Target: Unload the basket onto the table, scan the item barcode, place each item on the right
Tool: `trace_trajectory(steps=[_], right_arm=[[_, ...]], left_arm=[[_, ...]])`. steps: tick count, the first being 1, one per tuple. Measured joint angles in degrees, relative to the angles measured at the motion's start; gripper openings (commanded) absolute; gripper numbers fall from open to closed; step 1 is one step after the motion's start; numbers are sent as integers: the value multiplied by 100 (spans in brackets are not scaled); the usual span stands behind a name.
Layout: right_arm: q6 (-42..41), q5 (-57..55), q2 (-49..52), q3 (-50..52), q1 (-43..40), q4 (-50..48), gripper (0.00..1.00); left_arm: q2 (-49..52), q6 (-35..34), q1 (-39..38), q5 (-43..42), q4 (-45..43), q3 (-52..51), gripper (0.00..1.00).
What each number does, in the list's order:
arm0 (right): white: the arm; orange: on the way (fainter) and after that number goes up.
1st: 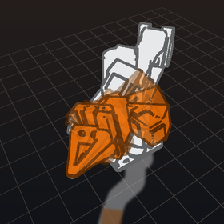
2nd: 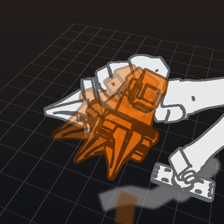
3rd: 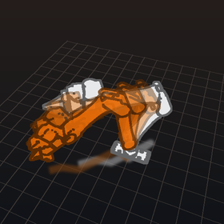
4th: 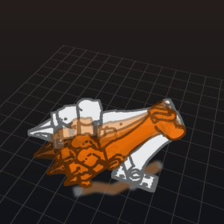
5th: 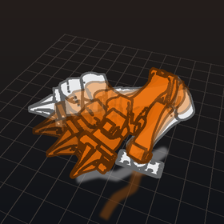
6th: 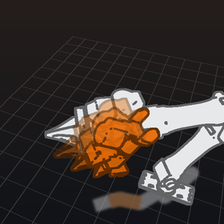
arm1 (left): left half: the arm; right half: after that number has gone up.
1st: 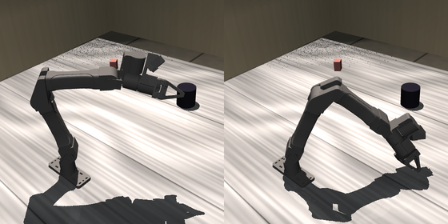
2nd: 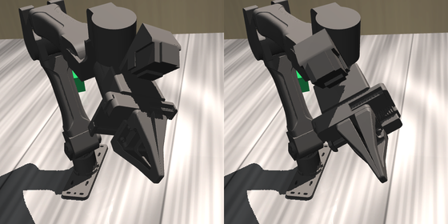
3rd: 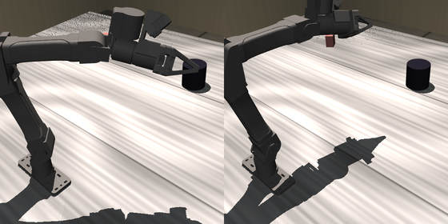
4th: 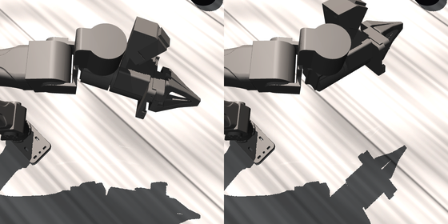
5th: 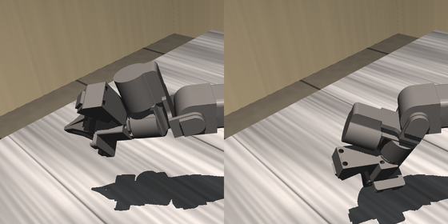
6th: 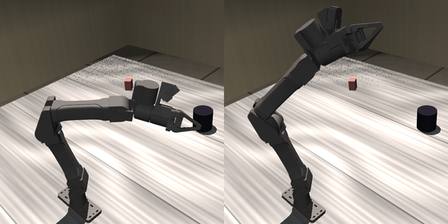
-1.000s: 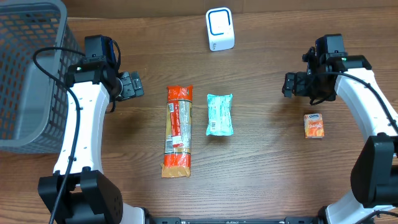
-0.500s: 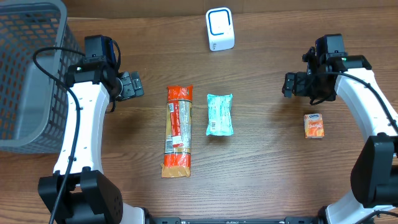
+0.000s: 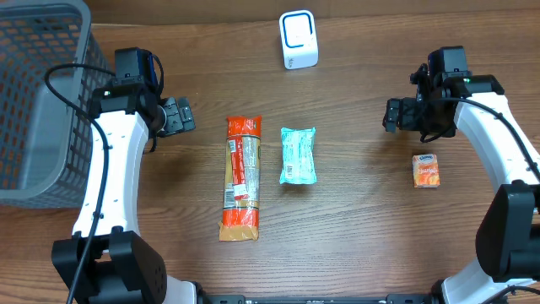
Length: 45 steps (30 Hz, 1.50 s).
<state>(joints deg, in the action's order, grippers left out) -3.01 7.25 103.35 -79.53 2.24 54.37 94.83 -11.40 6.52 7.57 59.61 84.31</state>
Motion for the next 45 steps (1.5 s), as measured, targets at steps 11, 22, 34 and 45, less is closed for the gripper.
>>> trace_trajectory(steps=[11, 22, 34, 45], right_arm=[[-2, -2, 0, 0, 0, 2, 100], [4, 4, 0, 0, 0, -175, 100], [-2, 538, 0, 0, 0, 243, 100], [-11, 2347, 0, 4, 0, 334, 78]], left_arm=[[0, 0, 0, 0, 0, 0, 100], [0, 0, 0, 0, 0, 0, 100], [0, 0, 0, 0, 0, 0, 100], [0, 0, 0, 0, 0, 0, 100]])
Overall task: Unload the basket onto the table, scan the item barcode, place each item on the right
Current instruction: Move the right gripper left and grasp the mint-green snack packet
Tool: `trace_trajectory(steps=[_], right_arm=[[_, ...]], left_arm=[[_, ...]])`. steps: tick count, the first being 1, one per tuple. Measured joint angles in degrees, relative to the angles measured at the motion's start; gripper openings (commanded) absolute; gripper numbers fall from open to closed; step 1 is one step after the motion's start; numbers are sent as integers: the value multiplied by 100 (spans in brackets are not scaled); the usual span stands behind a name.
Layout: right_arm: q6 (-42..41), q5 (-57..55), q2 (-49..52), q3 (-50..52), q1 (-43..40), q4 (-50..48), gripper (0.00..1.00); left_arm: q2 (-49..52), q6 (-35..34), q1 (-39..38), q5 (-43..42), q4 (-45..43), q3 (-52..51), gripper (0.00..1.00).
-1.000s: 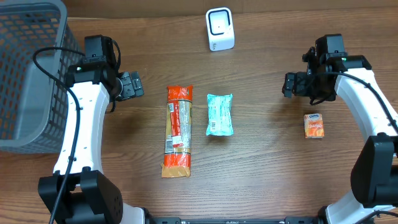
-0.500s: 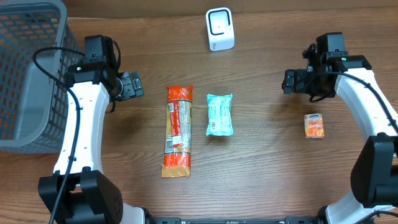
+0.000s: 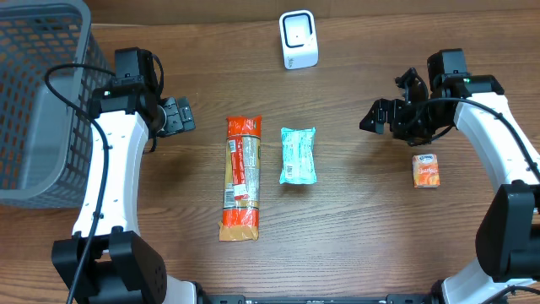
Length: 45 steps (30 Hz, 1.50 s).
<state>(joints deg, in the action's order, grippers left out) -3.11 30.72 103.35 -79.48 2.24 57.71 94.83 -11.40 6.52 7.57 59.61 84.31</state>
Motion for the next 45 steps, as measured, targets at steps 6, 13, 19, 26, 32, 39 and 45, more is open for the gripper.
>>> trace_trajectory(steps=[6, 13, 19, 26, 32, 39, 45], right_arm=[[-111, 636, 0, 0, 61, 68, 50], [-313, 846, 0, 0, 765, -286, 52], [-420, 866, 0, 0, 1506, -566, 52], [-960, 341, 0, 0, 2177, -684, 52], [-1596, -271, 0, 0, 2363, -898, 52], [-1880, -463, 0, 0, 2363, -938, 51], [-1939, -527, 0, 4, 2365, -946, 51]], left_arm=[[0, 0, 0, 0, 0, 0, 100], [0, 0, 0, 0, 0, 0, 100], [0, 0, 0, 0, 0, 0, 100], [0, 0, 0, 0, 0, 0, 100], [0, 0, 0, 0, 0, 0, 100], [0, 0, 0, 0, 0, 0, 100], [0, 0, 0, 0, 0, 0, 100]])
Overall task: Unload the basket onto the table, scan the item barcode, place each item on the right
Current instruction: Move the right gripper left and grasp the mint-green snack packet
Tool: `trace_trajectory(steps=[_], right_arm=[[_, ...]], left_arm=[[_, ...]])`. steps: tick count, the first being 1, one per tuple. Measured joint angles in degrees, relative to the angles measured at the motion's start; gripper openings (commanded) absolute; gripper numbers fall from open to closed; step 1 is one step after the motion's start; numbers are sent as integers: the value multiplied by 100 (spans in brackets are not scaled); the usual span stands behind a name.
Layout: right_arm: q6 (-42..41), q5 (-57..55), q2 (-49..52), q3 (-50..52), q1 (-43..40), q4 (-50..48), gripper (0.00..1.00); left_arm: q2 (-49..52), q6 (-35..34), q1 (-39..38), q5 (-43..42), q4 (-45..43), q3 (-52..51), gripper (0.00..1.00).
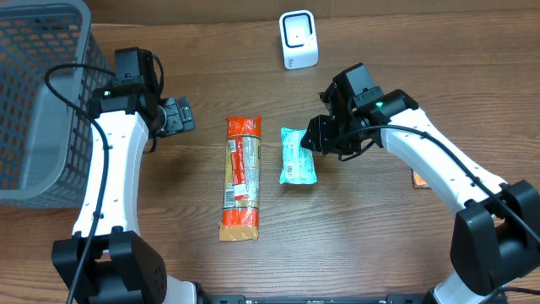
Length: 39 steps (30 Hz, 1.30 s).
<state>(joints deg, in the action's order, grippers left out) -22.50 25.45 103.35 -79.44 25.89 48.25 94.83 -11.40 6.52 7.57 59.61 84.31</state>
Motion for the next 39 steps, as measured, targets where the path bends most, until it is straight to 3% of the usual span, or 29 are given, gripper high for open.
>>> trace_trajectory(steps=[18, 33, 39], right_arm=[[-133, -44, 0, 315, 118, -378, 48], [-149, -149, 0, 315, 297, -485, 36], [-149, -170, 0, 315, 297, -474, 36]], left_arm=[[0, 0, 0, 0, 0, 0, 100], [0, 0, 0, 0, 0, 0, 100], [0, 0, 0, 0, 0, 0, 99]])
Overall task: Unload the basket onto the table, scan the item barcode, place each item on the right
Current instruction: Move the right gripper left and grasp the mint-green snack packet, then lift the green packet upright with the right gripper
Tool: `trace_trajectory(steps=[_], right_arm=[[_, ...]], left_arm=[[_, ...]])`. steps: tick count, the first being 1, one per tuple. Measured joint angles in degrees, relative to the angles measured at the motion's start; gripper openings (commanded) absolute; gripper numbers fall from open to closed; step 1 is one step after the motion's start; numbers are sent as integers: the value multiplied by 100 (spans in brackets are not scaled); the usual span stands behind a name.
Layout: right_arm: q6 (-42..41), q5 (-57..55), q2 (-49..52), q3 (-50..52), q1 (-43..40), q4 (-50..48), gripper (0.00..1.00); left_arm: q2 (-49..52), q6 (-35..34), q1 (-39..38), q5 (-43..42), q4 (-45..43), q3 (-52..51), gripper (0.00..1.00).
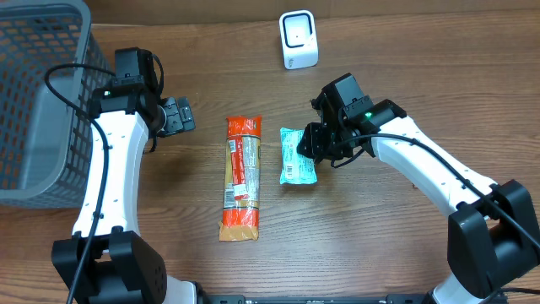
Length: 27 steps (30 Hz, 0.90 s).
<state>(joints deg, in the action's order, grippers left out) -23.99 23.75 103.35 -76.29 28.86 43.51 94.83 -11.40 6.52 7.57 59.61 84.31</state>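
A teal snack packet (pixel 295 156) lies flat at the middle of the table. My right gripper (pixel 310 145) hangs low over the packet's right edge, its jaws looking open, and part of that edge is hidden under it. The white barcode scanner (pixel 298 40) with a blue-ringed window stands at the back centre. A long orange packet (pixel 240 177) lies left of the teal one. Off to the left of the orange packet, my left gripper (pixel 181 116) looks shut and holds nothing.
A grey mesh basket (pixel 51 15) fills the far left corner of the wooden table (pixel 354 245). The right arm (pixel 422 165) stretches across the table's right half.
My right gripper has shifted slightly left and toward the front, from just beside the teal packet's upper right corner to over its right edge. The left arm has not moved.
My right gripper first hung at the far right above a small orange pack. Then it had spread its fingers and moved a little left. Later it was beside the teal packet, and now it is over that packet's right edge. The left arm stayed still throughout.
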Motion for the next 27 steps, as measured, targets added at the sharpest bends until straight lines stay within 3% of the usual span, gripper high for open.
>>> trace_trajectory(steps=[10, 13, 18, 27], right_arm=[[-2, -7, 0, 57, 0, -50, 36], [0, 7, 0, 181, 0, -164, 28], [17, 74, -7, 186, 0, -251, 4], [111, 138, -13, -2, 0, 306, 4]], left_arm=[[0, 0, 0, 0, 0, 0, 100], [0, 0, 0, 0, 0, 0, 100], [0, 0, 0, 0, 0, 0, 100], [0, 0, 0, 0, 0, 0, 100]])
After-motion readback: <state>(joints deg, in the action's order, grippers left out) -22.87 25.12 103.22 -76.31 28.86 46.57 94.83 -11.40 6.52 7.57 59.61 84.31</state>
